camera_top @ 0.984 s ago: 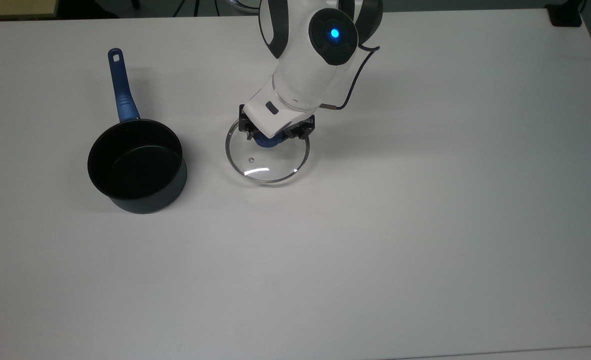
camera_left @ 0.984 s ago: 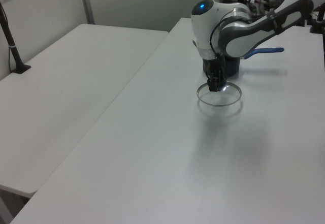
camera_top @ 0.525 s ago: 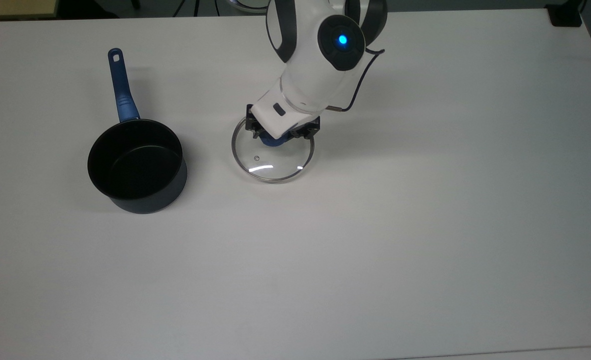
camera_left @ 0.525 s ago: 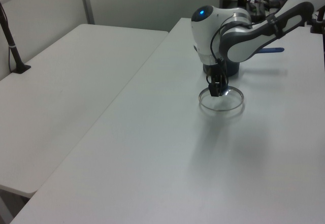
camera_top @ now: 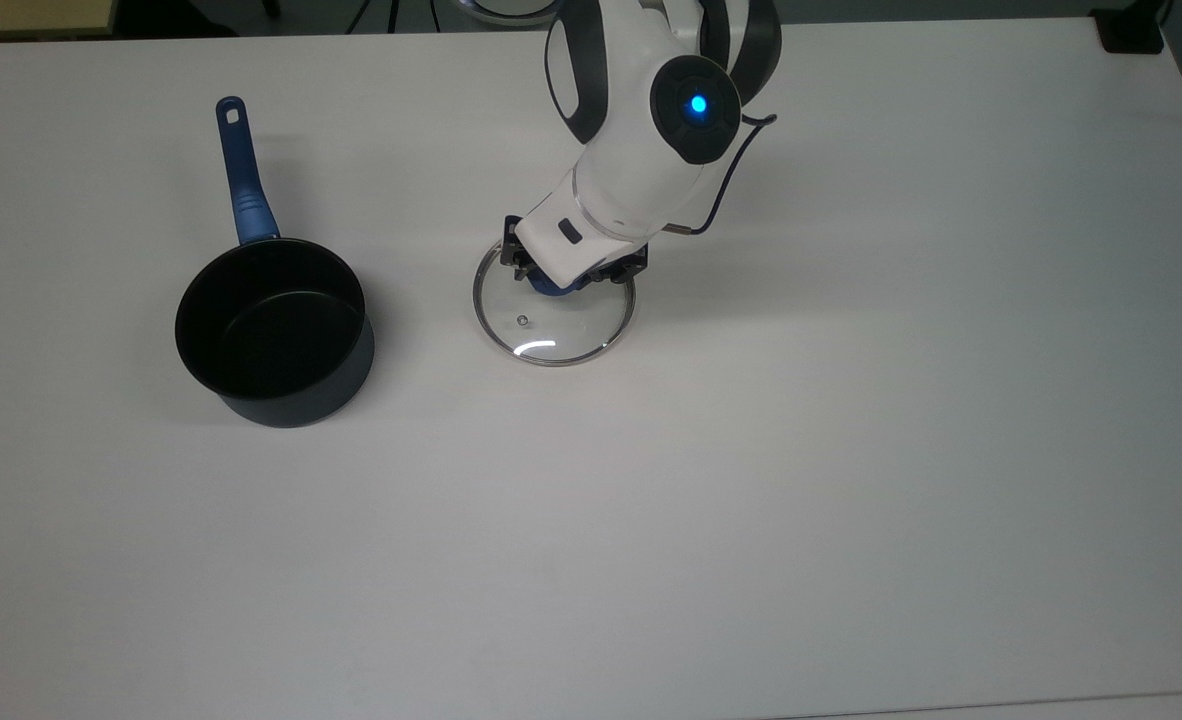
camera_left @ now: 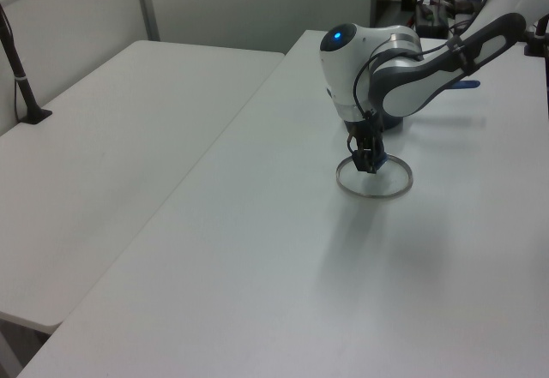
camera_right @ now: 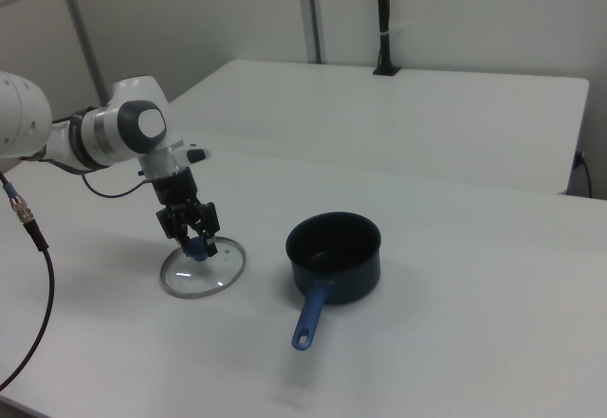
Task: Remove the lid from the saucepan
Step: 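Lower the glass lid onto the table beside the saucepan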
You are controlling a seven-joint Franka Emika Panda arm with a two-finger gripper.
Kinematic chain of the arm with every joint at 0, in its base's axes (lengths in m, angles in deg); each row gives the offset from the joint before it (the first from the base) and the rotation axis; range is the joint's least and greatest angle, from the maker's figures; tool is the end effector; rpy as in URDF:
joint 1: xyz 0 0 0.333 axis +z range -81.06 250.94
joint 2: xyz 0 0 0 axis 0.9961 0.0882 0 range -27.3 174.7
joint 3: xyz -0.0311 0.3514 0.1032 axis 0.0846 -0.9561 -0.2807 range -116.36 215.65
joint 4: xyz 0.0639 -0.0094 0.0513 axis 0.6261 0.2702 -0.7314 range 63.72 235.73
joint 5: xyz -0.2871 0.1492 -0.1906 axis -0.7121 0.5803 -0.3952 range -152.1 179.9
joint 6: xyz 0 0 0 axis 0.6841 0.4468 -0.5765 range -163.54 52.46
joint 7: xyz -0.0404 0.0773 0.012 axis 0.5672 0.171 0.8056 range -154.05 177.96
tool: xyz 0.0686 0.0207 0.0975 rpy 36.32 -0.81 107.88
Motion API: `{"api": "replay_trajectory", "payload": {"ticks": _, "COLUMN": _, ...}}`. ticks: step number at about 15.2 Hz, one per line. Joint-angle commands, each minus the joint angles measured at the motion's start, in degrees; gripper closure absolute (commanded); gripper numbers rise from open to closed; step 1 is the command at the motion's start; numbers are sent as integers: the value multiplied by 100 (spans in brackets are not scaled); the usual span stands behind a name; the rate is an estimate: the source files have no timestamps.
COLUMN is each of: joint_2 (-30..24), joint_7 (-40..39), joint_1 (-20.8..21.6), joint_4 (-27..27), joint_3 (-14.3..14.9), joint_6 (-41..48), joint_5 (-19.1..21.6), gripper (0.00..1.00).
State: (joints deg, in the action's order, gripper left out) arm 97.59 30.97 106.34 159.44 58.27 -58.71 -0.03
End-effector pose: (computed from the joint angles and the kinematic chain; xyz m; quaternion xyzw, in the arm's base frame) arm 0.6205 0.1306 0.3694 0.9836 0.0038 -0.0723 0.1650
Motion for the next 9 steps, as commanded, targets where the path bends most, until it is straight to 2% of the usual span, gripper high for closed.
{"api": "replay_trajectory", "payload": {"ticks": 1, "joint_2": -60, "joint_7": 146, "joint_1": 58, "joint_4": 75, "joint_3": 26, "joint_6": -128, "joint_5": -110, "gripper": 0}}
{"api": "replay_trajectory", "payload": {"ticks": 6, "joint_2": -375, "joint_7": 111, "joint_1": -91, "joint_4": -92, "joint_3": 43, "joint_6": -40, "joint_5": -48, "gripper": 0}}
{"api": "replay_trajectory", "payload": {"ticks": 9, "joint_2": -631, "joint_7": 6, "joint_1": -337, "joint_4": -145, "joint_3": 43, "joint_6": -31, "joint_5": 171, "gripper": 0}}
